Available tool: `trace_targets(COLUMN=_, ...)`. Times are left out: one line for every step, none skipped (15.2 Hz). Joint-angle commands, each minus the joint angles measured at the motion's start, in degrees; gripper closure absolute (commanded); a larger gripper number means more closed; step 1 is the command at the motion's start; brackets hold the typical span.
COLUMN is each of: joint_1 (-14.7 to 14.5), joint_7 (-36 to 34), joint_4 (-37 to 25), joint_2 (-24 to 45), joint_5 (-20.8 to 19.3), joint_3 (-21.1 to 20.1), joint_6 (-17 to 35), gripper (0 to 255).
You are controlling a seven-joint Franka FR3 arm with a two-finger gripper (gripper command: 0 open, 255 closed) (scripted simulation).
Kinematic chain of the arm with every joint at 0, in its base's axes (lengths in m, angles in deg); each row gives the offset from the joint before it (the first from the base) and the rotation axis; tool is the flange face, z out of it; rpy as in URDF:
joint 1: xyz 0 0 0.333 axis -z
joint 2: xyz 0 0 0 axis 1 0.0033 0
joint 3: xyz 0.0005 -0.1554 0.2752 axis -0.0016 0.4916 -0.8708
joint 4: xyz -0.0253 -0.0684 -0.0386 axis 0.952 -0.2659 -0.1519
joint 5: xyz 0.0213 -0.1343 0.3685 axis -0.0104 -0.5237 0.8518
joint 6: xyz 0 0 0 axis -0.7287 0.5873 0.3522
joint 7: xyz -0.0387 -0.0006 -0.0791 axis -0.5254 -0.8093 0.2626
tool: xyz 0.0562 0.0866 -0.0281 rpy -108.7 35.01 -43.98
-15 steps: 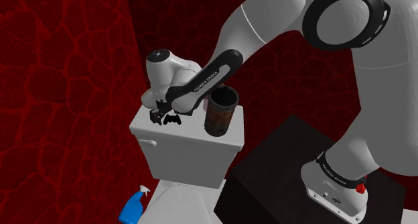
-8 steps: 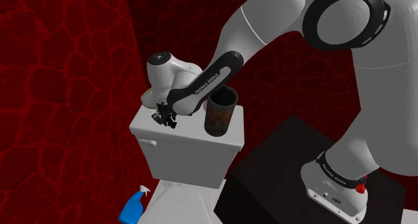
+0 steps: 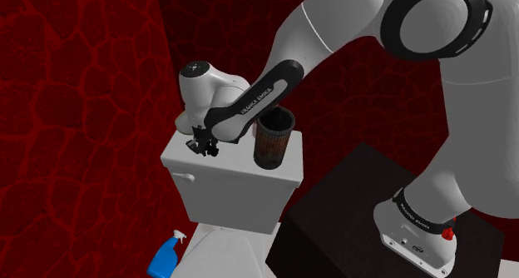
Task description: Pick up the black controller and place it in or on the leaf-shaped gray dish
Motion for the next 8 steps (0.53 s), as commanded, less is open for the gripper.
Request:
trace_targets(joint_1=0.27, joint_7=0.35, joint_4=0.3, joint_2=-1.12, joint_5=0.4, joint_3=-0.34, joint_6=-0.81, gripper=255)
trace_targets(joint_1=0.39, joint_7=0.54, joint_4=0.38, joint_2=-1.69, joint_5=0.63, joint_3=-0.52, joint_6=-1.29, gripper=255)
trace_targets(joint_1=0.51, joint_7=0.73, joint_4=0.45, joint_2=-2.25, joint_5=0.85, joint_3=-0.7, joint_6=-1.77, gripper=255)
trace_targets(joint_1=0.63, joint_7=0.93, joint_4=0.5, joint_2=-2.8, joint_5=1.08, joint_3=-0.88, joint_6=-2.25, gripper=255)
trace_targets(joint_1=0.75, joint_7=1.12, joint_4=0.54, joint_2=-3.34, joint_5=1.32, joint_3=-1.05, joint_6=-2.74, gripper=255)
trace_targets(joint_1=0.87, joint_7=1.32, joint_4=0.57, joint_2=-3.88, joint_5=1.55, joint_3=-1.23, joint_6=-3.24, gripper=255)
trace_targets(joint_1=0.98, joint_7=1.51, joint_4=0.58, joint_2=-4.41, joint_5=1.78, joint_3=-1.4, joint_6=-3.74, gripper=255)
trace_targets(joint_1=1.09, joint_7=1.71, joint_4=0.58, joint_2=-4.94, joint_5=2.02, joint_3=-1.56, joint_6=-4.25, gripper=255)
